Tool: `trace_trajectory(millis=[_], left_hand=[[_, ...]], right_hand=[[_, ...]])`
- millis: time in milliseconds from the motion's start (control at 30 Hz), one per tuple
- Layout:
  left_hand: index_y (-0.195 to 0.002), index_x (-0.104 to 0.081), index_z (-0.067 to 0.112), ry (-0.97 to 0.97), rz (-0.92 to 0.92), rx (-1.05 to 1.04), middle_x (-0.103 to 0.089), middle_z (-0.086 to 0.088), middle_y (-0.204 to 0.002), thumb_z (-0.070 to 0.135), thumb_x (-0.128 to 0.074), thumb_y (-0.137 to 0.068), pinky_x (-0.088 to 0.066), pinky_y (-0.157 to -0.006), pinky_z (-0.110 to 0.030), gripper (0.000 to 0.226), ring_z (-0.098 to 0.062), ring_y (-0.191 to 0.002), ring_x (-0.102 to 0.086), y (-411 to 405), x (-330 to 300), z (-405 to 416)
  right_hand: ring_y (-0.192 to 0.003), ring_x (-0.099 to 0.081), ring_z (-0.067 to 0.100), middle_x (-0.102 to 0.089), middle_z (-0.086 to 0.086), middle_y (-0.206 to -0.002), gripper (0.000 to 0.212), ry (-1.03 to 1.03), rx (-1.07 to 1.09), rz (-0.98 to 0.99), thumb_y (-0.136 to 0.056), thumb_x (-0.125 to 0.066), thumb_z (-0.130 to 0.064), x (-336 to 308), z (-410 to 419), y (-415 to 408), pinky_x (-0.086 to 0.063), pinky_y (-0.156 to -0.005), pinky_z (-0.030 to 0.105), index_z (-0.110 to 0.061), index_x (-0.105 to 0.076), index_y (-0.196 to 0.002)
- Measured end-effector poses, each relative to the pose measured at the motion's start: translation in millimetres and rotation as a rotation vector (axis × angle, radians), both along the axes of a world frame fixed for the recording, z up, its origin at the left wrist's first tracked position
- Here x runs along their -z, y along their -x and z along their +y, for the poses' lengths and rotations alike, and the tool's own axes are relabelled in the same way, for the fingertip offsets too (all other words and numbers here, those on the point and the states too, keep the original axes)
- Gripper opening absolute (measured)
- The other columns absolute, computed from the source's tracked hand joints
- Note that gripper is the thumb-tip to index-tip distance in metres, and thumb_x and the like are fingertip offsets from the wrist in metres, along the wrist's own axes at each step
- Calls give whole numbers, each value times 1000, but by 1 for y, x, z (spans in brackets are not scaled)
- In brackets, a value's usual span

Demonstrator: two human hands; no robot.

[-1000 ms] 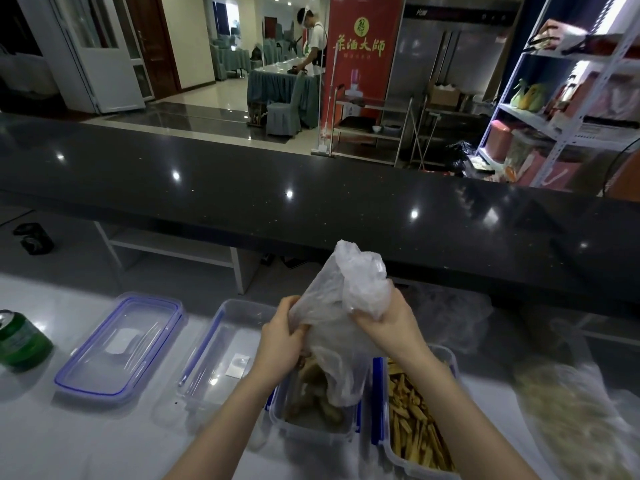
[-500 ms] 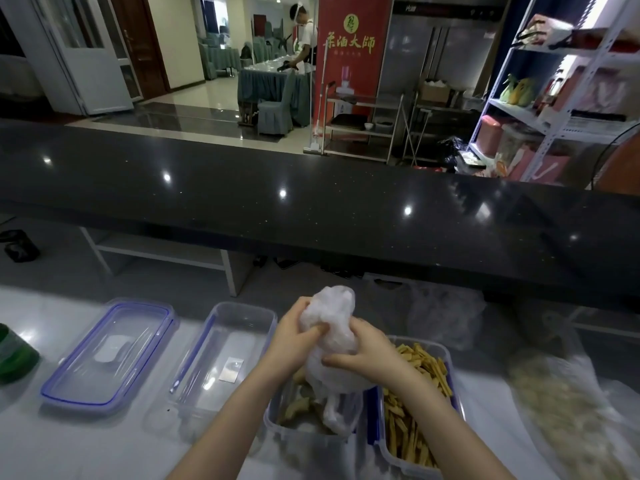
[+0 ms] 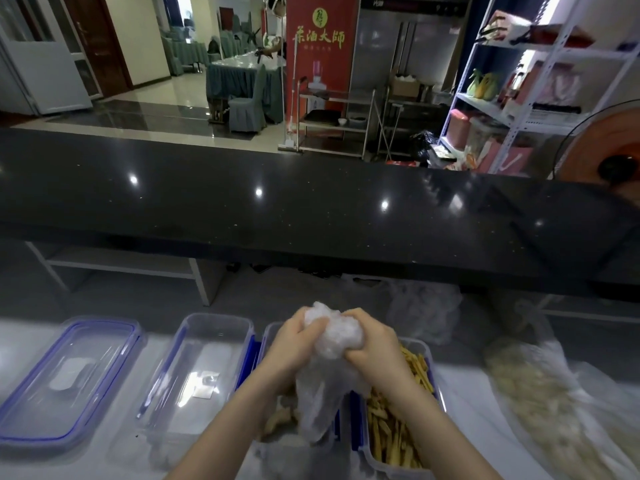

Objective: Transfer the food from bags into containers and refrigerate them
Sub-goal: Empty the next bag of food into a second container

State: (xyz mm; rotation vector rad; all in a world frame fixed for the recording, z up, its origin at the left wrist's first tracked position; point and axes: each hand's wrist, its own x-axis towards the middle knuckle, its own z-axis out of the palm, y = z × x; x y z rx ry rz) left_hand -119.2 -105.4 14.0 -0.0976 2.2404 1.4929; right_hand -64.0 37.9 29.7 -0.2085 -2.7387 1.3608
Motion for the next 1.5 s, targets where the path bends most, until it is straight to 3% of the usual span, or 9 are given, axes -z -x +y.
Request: trace_trajectory(millis=[200,333,500,633,900,1067,1200,1333,1500], left_hand=[[-142,-28,51,-203,358,399,-31,27,-138,36,-78,-75,-47,-91,-18,85,6,-122,-41,5,7,-5],[-132,-48,40,-99,503,356,-47,17,-124,23,-72,-81,-42,-79,-7,59,3,-114,-49,17,21,16],[-106,-65,27,-51,428,-21,-63,3,-105,20,-62,-88,-54,-78,-24,20,-9,-95,-61,55,29,34],[-108,-66,19,-86,246,65,-70,-1,-96,31,-58,-93,-58,-76,-31,21,-13,-85,-67,64,31,45],[-138,-48,30,77,465,164,-51,14,-131,45,-49,-96,-40,-104,-29,45,-4,-124,-45,48,42,6],[-145,-41,24,368,622,166,-37,3,-152,31,-52,-97,-24,-114,-25,50,-13,-141,-30,19,55,-34],[-154,-15,28,681,594,415,1,3,-164,49,-44,-96,4,-122,-35,68,-17,-150,10,-8,73,-43],[-154,-9,30,699,597,471,-7,10,-163,52,-46,-92,8,-112,-30,75,-13,-150,7,-29,77,-48],[-134,-52,34,625,666,446,-45,13,-146,45,-52,-83,-18,-118,-41,52,-15,-145,-27,-44,74,-60]], right_hand=[[-92,-56,19,-63,1,-101,26,32,392,-146,-87,-56,-31,14,37,28,-43,-74,31,-25,-56,-112],[-111,-58,19,-59,-5,-111,40,161,254,-191,-84,-69,-32,19,36,36,-47,-88,30,-25,-50,-118],[-141,-21,13,-24,-9,-150,112,163,150,-112,-69,-81,-44,10,41,15,-29,-110,33,-36,-5,-151],[-126,-39,18,-46,-7,-130,83,-230,202,-113,-75,-68,-53,17,42,17,-43,-96,36,-41,-24,-144],[-98,-59,26,-60,12,-117,45,-123,515,-271,-86,-65,-37,27,60,50,-52,-84,39,-11,-53,-121],[-125,-48,32,-45,16,-140,74,262,521,-267,-86,-66,-39,22,48,54,-44,-93,36,-5,-30,-141],[-138,-34,32,-23,14,-154,82,87,421,-195,-90,-58,-47,29,27,43,-37,-106,44,-20,-12,-151],[-136,-38,22,-18,1,-155,59,-264,383,43,-93,-53,-40,40,7,21,-41,-108,41,-28,-30,-145],[-124,-42,5,-47,-11,-134,39,-340,-141,32,-95,-49,-21,51,-36,-1,-35,-109,23,-27,-49,-134]])
